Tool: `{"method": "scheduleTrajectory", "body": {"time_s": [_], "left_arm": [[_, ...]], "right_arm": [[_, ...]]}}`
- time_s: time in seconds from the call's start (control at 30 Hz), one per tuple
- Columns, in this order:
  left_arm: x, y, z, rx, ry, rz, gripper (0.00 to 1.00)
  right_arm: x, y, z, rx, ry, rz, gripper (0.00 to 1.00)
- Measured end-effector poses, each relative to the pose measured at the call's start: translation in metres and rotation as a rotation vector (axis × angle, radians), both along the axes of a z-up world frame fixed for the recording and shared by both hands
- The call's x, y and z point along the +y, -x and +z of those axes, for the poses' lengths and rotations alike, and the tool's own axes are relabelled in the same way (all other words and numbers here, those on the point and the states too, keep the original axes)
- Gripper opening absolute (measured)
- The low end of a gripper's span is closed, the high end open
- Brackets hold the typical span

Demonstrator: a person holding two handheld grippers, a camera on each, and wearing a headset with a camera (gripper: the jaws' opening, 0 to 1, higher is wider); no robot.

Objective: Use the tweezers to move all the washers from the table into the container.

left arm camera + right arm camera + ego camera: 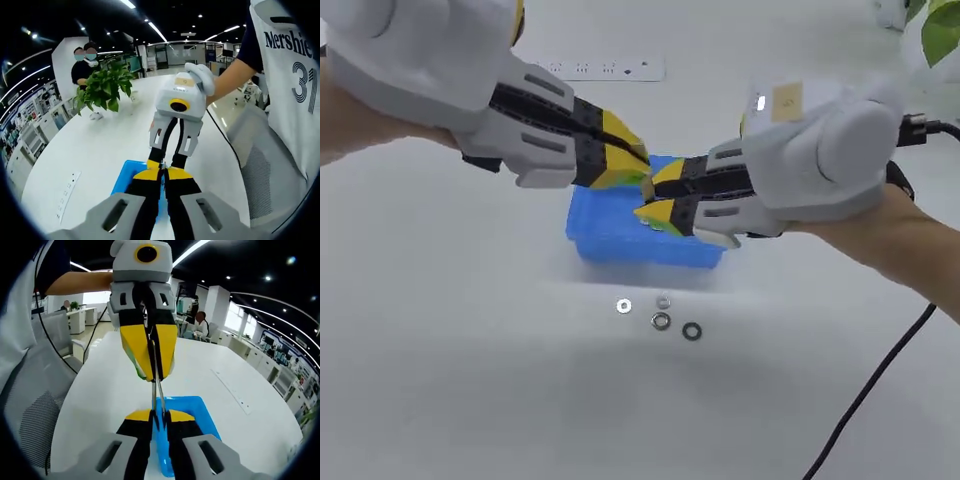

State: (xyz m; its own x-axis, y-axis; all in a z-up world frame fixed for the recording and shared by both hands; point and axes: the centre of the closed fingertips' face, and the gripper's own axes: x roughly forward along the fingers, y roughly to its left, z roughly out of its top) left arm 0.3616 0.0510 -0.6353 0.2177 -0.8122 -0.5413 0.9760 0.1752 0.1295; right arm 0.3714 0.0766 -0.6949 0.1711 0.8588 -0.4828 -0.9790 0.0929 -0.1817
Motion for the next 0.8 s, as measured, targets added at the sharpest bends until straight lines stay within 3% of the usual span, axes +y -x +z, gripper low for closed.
{"method": "scheduleTrajectory", "body": {"time_s": [0.2, 0.4, 0.5, 0.8], "left_arm": [[0.004, 0.022, -0.003, 0.002, -0.006, 0.006, 0.06], [0.006, 0.037, -0.014, 0.021, -0.008, 0.010, 0.06], [0.001, 0.052, -0.017, 0.036, -0.006, 0.014, 0.06], [0.008, 0.064, -0.035, 0.084, 0.008, 0.041, 0.06]], "right_arm": [[-0.001, 0.022, -0.004, 0.004, 0.019, 0.041, 0.12], [0.003, 0.043, -0.013, 0.021, 0.041, 0.073, 0.11], [0.005, 0.051, -0.019, 0.022, 0.053, 0.088, 0.11], [0.010, 0.066, -0.039, 0.048, 0.072, 0.117, 0.11]]}}
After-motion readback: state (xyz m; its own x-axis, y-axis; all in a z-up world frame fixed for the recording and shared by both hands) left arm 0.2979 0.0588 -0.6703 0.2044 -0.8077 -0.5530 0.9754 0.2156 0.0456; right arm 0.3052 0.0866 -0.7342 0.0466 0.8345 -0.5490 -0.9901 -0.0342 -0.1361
